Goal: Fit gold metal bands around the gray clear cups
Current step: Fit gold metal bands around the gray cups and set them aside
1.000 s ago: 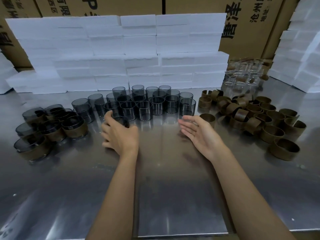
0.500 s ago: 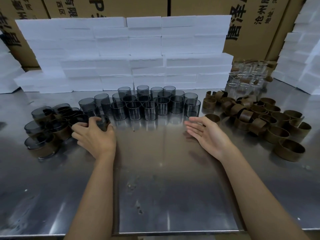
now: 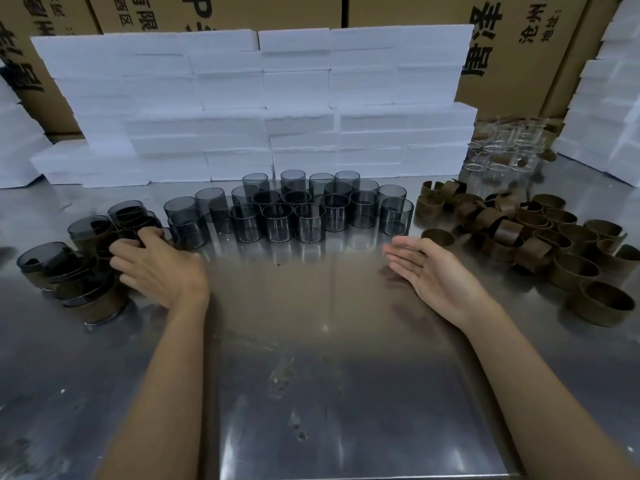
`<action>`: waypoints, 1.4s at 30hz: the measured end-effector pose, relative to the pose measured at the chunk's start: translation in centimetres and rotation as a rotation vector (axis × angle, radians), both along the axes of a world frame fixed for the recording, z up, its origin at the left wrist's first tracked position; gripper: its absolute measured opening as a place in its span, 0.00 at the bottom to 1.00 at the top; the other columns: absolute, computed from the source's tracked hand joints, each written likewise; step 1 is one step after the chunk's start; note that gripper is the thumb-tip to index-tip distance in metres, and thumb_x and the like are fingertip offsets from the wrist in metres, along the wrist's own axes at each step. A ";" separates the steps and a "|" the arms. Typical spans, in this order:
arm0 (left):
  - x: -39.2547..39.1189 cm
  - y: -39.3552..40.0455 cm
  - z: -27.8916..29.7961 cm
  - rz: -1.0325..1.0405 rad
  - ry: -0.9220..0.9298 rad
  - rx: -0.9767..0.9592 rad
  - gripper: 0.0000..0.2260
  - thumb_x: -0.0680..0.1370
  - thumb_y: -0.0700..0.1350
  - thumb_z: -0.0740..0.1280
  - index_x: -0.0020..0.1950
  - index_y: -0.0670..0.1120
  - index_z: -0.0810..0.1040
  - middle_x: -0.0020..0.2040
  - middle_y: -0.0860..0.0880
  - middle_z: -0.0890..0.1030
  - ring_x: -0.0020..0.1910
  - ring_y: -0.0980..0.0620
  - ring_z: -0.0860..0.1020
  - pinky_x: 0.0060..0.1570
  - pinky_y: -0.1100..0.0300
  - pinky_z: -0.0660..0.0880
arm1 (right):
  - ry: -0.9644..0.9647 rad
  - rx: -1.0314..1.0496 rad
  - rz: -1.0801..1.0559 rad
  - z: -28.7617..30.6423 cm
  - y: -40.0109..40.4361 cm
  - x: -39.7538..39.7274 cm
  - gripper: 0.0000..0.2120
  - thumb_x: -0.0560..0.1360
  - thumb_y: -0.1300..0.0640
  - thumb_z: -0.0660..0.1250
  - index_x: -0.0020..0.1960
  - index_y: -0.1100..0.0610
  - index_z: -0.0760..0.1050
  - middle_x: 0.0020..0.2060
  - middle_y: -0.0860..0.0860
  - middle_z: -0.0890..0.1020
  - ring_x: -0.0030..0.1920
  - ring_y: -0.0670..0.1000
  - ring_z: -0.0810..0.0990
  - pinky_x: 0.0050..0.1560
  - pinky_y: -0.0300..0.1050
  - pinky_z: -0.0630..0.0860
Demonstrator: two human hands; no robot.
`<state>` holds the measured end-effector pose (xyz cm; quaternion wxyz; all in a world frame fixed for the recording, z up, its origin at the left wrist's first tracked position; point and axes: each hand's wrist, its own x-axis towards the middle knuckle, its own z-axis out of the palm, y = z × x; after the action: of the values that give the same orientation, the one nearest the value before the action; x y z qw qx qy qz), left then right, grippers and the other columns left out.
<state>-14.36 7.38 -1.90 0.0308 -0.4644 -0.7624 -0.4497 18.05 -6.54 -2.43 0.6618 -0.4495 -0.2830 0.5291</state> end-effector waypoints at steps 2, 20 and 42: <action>-0.2 0.6 0.3 -0.060 0.127 0.015 0.21 0.72 0.33 0.68 0.64 0.42 0.75 0.68 0.36 0.68 0.67 0.34 0.67 0.64 0.42 0.62 | -0.002 0.002 0.001 0.0 0.1 0.0 0.12 0.82 0.60 0.61 0.62 0.63 0.78 0.57 0.58 0.85 0.61 0.51 0.84 0.58 0.43 0.79; 8.8 -2.2 3.2 -0.537 0.080 0.175 0.10 0.83 0.41 0.60 0.63 0.38 0.72 0.67 0.36 0.70 0.67 0.37 0.68 0.68 0.46 0.64 | -0.056 0.001 -0.003 -0.1 0.8 -0.5 0.13 0.82 0.58 0.63 0.62 0.64 0.78 0.57 0.59 0.85 0.60 0.53 0.84 0.56 0.42 0.80; 19.2 -6.5 0.1 -1.286 -0.978 -0.293 0.13 0.81 0.42 0.69 0.64 0.40 0.80 0.61 0.38 0.83 0.62 0.40 0.82 0.65 0.48 0.77 | 0.191 -0.009 -0.056 0.1 1.2 -0.8 0.24 0.82 0.41 0.61 0.66 0.58 0.77 0.53 0.57 0.86 0.48 0.51 0.85 0.45 0.41 0.78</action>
<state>4.82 0.88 -1.77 -0.6298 -0.5614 -0.3255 -0.4269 17.20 -5.37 -2.33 0.6983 -0.4077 -0.2034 0.5521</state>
